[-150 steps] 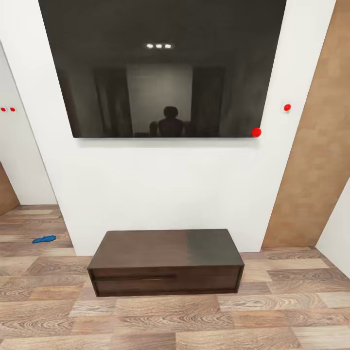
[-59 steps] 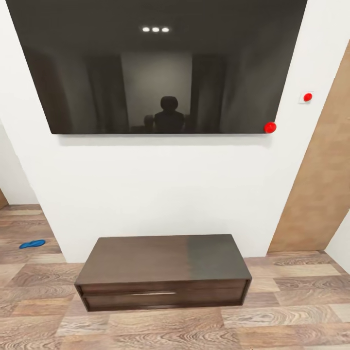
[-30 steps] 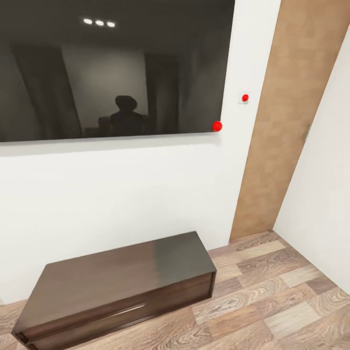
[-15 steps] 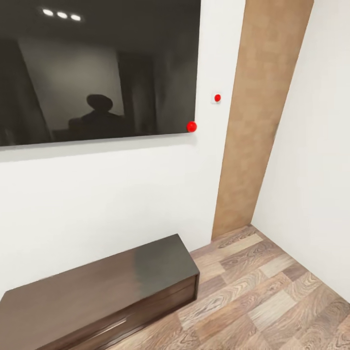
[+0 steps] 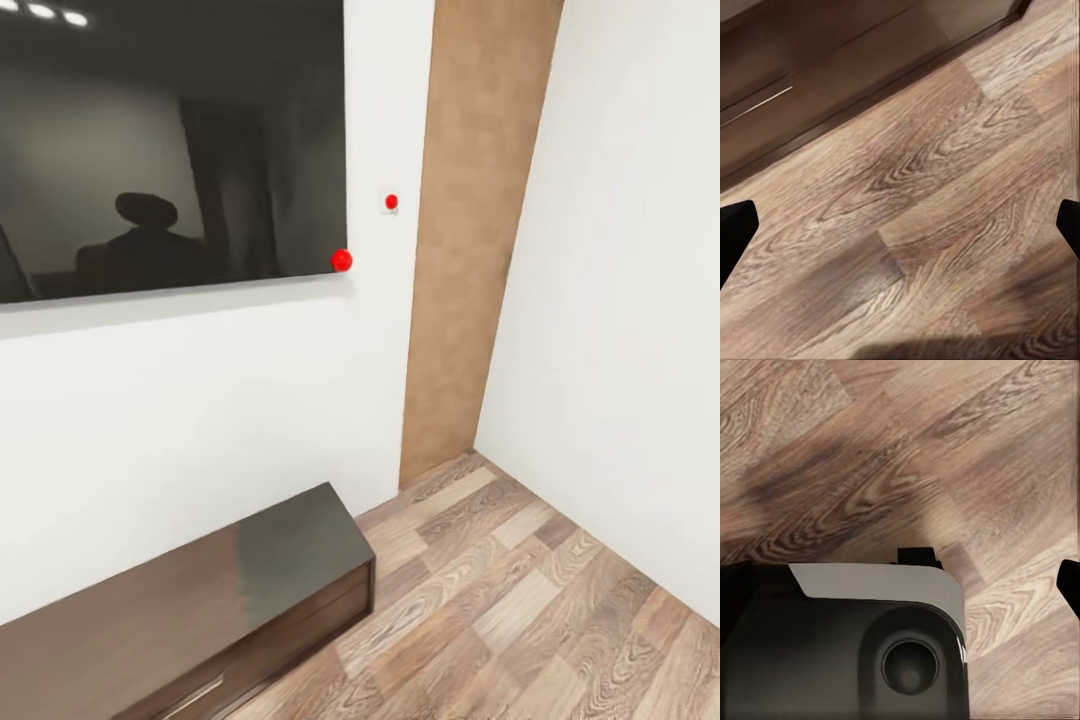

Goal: In the bedroom, move the book from the bed onto either nightstand, and place the two sandals side by side next to the bed.

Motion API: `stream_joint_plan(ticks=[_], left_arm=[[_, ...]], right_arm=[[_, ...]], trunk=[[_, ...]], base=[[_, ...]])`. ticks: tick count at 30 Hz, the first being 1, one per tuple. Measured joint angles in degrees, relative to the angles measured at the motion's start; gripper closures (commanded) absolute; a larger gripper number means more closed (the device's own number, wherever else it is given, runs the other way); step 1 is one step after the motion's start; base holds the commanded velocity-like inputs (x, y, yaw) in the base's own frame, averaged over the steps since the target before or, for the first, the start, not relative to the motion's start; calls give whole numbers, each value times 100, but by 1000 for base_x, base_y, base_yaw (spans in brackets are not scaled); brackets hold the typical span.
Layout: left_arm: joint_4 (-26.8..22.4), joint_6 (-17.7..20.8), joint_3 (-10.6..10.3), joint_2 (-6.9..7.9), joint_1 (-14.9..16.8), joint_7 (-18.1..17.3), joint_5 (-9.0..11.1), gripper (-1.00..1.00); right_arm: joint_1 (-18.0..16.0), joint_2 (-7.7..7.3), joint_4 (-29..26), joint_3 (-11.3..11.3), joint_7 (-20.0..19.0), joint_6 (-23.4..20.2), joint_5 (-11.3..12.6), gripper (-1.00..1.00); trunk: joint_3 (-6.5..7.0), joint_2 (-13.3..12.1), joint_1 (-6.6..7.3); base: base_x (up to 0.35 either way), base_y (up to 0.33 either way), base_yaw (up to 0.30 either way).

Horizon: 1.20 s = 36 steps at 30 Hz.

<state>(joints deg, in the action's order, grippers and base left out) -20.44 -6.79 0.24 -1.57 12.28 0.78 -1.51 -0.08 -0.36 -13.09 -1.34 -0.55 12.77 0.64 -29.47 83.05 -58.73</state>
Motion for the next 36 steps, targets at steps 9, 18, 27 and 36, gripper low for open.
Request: stream_joint_plan(ticks=[9,18,27,36], left_arm=[[-5,-5,-13,0,0,-2,-14,-100],[-1,-5,-8,0,0,-5,-16,-100],[-2,-5,-10,0,0,-5,-17,-100],[-2,-5,-16,0,0,-4,-21,-100]], right_arm=[[0,0,0,2,0,0,0,-100],[0,0,0,3,1,0,0,-100],[0,7,-3,5,7,8,0,-100],[0,1,0,6,7,9,-5,-100]], trunk=[[0,0,3],[0,0,1],[0,0,2],[0,0,3]], base=[[178,0,-284],[90,0,-281],[158,0,-98],[301,0,-2]])
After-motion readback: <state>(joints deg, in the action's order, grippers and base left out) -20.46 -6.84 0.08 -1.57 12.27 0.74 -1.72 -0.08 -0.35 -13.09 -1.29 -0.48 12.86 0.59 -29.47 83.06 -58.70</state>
